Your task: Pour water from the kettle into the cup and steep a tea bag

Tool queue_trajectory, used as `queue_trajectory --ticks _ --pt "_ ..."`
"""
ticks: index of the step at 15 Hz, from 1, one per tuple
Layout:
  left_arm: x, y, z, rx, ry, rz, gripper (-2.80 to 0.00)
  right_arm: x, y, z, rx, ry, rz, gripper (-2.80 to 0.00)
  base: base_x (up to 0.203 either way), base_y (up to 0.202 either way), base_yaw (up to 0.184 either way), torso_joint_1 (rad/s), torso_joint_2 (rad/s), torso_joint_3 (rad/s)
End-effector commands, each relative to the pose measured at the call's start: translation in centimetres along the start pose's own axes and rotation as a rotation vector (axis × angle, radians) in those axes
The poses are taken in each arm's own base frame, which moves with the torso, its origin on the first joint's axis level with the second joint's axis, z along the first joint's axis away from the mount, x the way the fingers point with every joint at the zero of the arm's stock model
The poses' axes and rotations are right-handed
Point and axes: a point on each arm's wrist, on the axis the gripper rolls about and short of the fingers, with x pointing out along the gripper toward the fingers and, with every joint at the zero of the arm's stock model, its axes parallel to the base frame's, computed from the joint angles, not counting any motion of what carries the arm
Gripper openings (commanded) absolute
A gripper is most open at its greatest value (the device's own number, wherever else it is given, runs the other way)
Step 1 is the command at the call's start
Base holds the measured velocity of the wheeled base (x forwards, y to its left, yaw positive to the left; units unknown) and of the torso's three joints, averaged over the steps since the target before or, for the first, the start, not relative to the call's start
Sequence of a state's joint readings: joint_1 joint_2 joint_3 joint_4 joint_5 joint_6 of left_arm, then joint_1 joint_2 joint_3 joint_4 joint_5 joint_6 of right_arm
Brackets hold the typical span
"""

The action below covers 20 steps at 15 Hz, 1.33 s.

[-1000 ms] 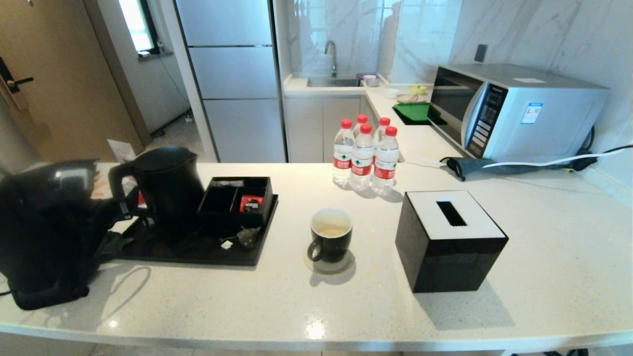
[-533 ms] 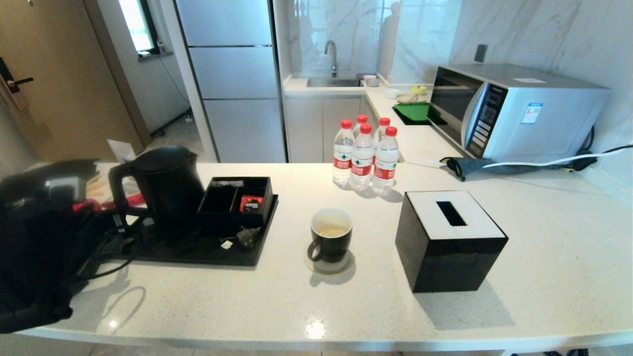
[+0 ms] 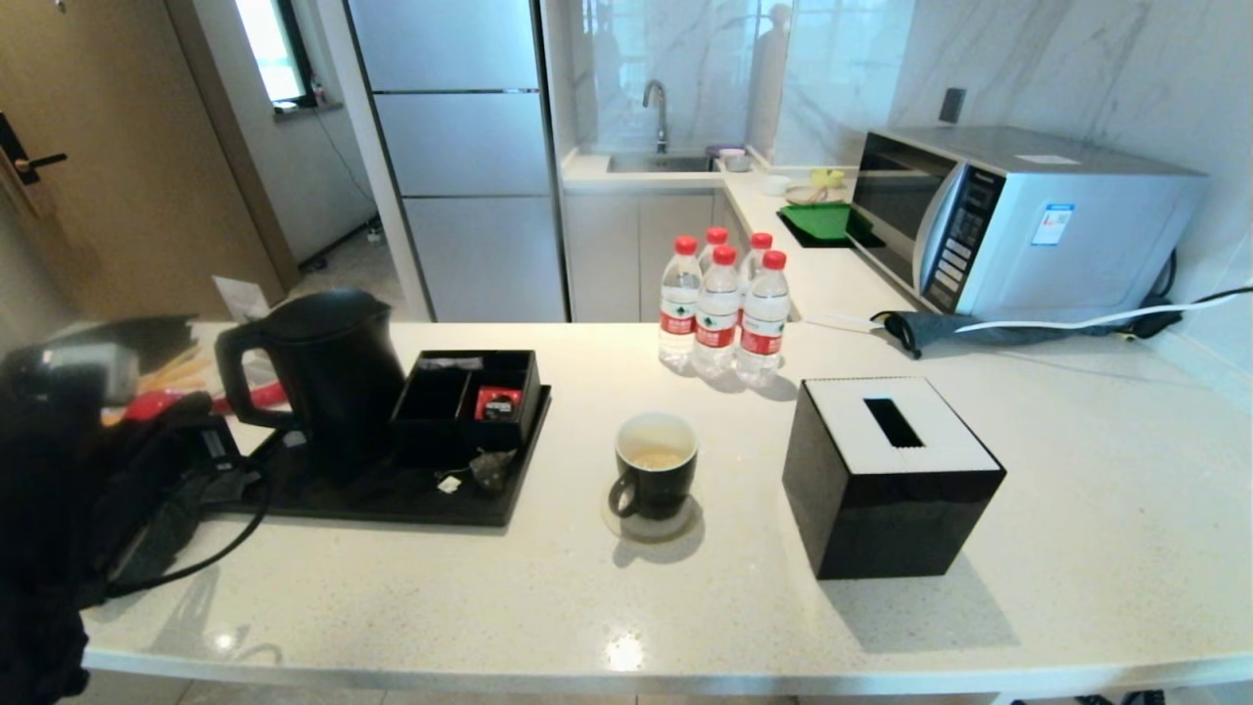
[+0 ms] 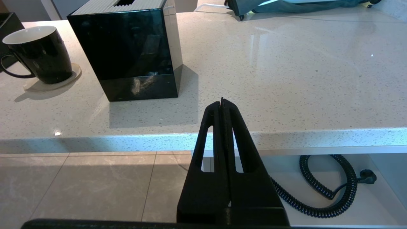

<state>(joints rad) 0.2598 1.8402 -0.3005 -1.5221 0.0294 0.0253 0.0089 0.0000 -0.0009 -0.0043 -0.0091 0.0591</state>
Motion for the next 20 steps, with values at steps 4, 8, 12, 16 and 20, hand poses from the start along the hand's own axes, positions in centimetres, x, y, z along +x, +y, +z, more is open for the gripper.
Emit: queue_trajectory --ticks 4,8,12,16,20 --pt "-3.7 -3.2 2.9 -0.005 -0.119 -0.144 -2.80 0.0 0.0 0.0 0.001 -0.001 0.000 -2.80 0.000 0.000 0.000 0.000 0.00 0.000" --pt "-5.7 -5.3 4.3 0.003 -0.107 -0.252 -2.80 0.0 0.0 0.0 0.000 0.001 0.000 -2.80 0.000 0.000 0.000 0.000 0.00 0.000" --pt "-8.4 -5.6 5.4 0.030 0.013 -0.317 -2.80 0.0 0.0 0.0 0.001 -0.001 0.000 -2.80 0.000 0.000 0.000 0.000 0.00 0.000" --pt "-9.7 -6.3 7.0 0.080 0.159 -0.383 -2.80 0.0 0.0 0.0 0.000 0.000 0.000 -2.80 0.000 0.000 0.000 0.000 0.00 0.000" --pt "-10.9 -7.1 8.6 0.139 0.359 -0.458 -2.80 0.0 0.0 0.0 0.001 0.000 0.000 -2.80 0.000 0.000 0.000 0.000 0.00 0.000"
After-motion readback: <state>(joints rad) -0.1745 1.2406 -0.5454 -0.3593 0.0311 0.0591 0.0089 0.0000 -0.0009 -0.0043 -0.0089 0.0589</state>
